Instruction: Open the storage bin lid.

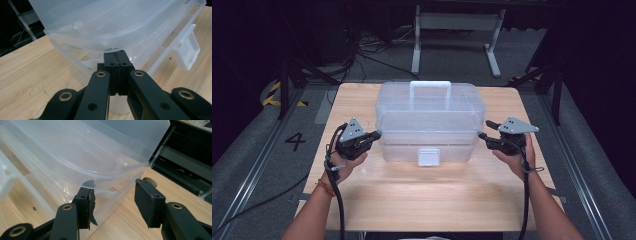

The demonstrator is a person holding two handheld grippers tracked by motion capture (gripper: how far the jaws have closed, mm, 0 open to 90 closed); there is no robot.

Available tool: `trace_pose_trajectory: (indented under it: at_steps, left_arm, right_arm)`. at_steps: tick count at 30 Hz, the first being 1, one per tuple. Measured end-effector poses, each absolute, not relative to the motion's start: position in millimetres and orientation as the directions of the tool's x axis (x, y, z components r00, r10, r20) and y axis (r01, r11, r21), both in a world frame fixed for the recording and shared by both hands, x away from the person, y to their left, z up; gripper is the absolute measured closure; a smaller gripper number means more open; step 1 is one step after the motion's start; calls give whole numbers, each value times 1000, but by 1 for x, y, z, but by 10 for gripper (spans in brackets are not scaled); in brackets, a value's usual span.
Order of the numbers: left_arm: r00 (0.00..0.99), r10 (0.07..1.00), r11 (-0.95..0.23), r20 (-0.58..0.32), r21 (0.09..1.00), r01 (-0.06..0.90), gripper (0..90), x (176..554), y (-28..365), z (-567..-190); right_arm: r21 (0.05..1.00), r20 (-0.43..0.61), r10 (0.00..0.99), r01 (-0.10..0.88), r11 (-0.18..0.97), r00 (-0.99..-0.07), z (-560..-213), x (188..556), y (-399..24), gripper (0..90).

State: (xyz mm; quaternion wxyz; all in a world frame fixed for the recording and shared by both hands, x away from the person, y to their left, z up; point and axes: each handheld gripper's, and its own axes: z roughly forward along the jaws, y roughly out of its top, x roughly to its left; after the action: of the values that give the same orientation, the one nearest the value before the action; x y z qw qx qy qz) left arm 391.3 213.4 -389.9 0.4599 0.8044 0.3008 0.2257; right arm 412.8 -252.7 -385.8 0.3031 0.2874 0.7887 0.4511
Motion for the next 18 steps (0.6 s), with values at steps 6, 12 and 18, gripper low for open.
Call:
trace_pose_trajectory:
  at_steps: [6, 12, 18]
  left_arm:
    - [708, 701, -407, 85, 862, 301, 875, 392, 212, -400]
    - [704, 706, -399, 78, 865, 305, 869, 393, 214, -402]
    - [702, 708, -395, 72, 865, 310, 872, 392, 213, -403]
  right_arm:
    - [899, -223, 736, 157, 409, -639, -384, 413, -253, 510]
    - [918, -206, 753, 142, 369, -626, -373, 417, -253, 510]
    - [928, -208, 768, 126, 351, -605, -366, 419, -251, 530]
